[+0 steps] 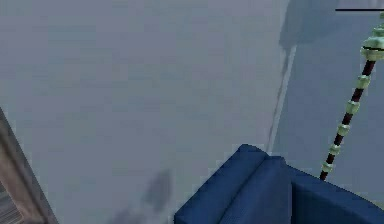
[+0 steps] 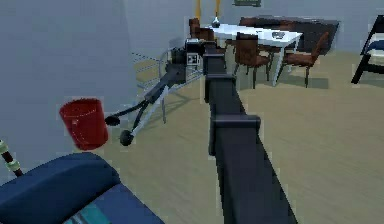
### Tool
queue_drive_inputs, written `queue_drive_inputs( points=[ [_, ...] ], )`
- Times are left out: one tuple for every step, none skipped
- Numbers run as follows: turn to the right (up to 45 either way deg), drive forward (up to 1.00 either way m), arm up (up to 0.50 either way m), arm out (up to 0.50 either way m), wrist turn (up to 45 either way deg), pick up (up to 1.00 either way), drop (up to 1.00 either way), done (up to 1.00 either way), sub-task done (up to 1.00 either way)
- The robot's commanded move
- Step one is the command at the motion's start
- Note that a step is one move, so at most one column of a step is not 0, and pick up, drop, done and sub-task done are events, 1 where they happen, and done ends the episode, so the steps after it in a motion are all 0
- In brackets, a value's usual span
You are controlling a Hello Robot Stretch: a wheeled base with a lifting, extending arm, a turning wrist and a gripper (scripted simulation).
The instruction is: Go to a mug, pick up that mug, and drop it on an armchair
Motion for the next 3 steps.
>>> queue_drive_inputs(
  points=[
    [0.0,0.00,0.00,0.00,39.0,0.00,0.00,0.00,0.00],
    [0.0,0.00,-0.46,0.00,0.0,0.00,0.00,0.00,0.00],
    [0.0,0.00,-0.32,0.00,0.0,0.00,0.00,0.00,0.00]
  ],
)
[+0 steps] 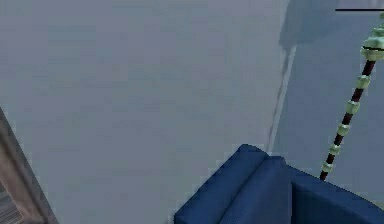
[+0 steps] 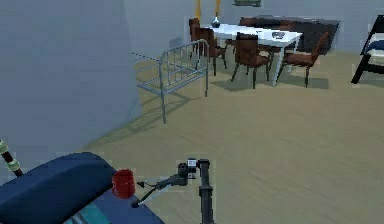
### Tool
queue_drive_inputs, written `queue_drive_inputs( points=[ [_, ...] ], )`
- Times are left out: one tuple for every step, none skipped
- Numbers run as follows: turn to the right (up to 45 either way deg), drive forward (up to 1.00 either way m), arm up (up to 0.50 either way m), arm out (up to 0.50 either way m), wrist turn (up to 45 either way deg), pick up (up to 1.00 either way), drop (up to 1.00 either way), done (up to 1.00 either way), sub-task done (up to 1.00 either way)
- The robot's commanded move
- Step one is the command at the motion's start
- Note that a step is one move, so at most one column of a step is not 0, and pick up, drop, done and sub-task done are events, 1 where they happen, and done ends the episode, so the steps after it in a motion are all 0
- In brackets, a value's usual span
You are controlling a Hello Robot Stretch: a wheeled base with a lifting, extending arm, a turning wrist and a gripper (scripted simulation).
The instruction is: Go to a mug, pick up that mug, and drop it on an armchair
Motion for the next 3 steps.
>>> queue_drive_inputs(
  points=[
    [0.0,0.00,0.00,0.00,0.0,0.00,1.00,0.00,0.00],
    [0.0,0.00,0.10,0.00,0.0,0.00,0.00,0.00,0.00],
    [0.0,0.00,0.00,-0.08,0.0,0.00,0.00,0.00,0.00]
  ],
)
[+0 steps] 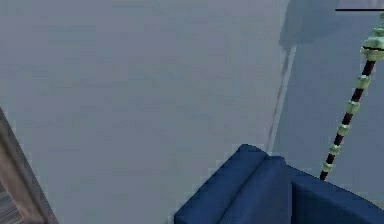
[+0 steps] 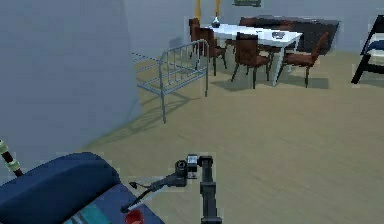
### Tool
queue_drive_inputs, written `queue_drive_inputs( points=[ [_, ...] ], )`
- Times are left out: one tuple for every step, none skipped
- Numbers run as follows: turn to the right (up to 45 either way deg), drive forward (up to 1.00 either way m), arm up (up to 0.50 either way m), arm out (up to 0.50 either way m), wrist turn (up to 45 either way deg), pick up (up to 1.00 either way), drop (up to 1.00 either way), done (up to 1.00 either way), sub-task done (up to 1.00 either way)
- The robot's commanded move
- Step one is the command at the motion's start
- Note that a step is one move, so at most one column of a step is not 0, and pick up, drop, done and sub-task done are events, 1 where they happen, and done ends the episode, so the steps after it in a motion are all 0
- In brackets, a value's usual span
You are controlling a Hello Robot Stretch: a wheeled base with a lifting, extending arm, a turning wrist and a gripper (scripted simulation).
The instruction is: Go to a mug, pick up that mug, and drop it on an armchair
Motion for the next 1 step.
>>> queue_drive_inputs(
  points=[
    [0.0,0.00,0.00,0.00,0.0,0.00,0.00,1.00,0.00]
  ],
)
